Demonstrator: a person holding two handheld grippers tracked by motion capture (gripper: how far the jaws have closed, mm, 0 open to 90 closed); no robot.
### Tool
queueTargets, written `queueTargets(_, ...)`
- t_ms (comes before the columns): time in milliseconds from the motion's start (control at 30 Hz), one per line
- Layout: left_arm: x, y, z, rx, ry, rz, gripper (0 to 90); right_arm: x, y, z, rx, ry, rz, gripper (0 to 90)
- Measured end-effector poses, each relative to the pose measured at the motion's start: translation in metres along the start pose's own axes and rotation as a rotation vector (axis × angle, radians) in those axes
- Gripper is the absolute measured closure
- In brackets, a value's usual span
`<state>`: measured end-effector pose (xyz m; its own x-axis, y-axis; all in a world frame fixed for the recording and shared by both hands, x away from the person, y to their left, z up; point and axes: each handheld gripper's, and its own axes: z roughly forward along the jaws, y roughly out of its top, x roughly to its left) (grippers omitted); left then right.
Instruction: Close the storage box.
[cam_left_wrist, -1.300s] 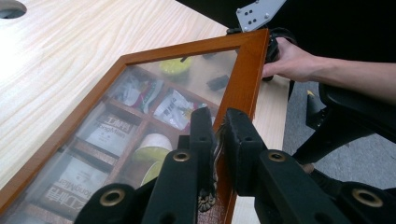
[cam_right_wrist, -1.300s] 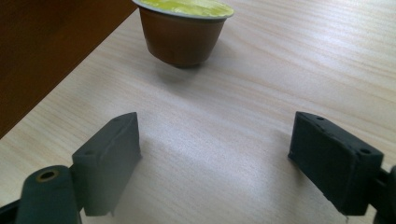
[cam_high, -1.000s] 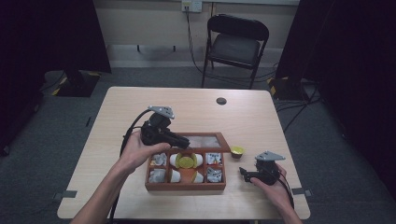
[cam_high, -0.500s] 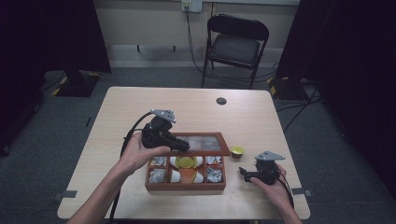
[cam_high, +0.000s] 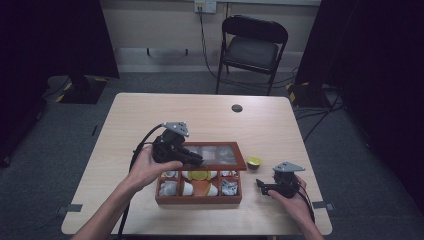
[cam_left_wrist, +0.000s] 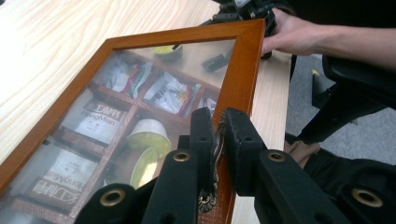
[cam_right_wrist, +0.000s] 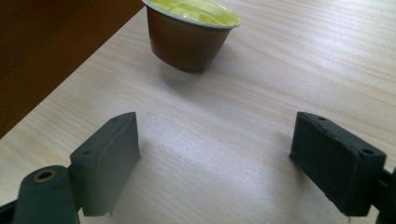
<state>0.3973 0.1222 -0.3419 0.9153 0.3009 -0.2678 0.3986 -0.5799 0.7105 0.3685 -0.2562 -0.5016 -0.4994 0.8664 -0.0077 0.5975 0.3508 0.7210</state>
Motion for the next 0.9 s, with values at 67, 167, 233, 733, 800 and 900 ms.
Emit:
queueTargets(67, -0.001, 0.000, 0.001, 0.005, 0.003, 0.004, 82.0, 0.000, 0.000, 0.000, 0.000, 0.001, -0.001, 14.8)
queueTargets(167, -0.002, -0.001, 0.002, 0.008, 0.003, 0.007, 82.0, 0.000, 0.000, 0.000, 0.000, 0.001, -0.003, 14.8)
queueTargets(233, -0.002, -0.002, 0.002, 0.016, 0.006, 0.015, 82.0, 0.000, 0.000, 0.000, 0.000, 0.003, 0.000, 14.8)
queueTargets(733, -0.008, -0.013, 0.014, 0.055, 0.001, 0.032, 82.0, 0.000, 0.000, 0.000, 0.001, 0.002, -0.001, 14.8)
queueTargets(800, -0.009, -0.013, 0.016, 0.062, 0.003, 0.028, 81.9, 0.000, 0.000, 0.000, 0.000, 0.002, 0.000, 14.8)
queueTargets(900, -0.009, -0.014, 0.016, 0.061, 0.003, 0.034, 82.0, 0.000, 0.000, 0.000, 0.000, 0.003, 0.000, 14.8)
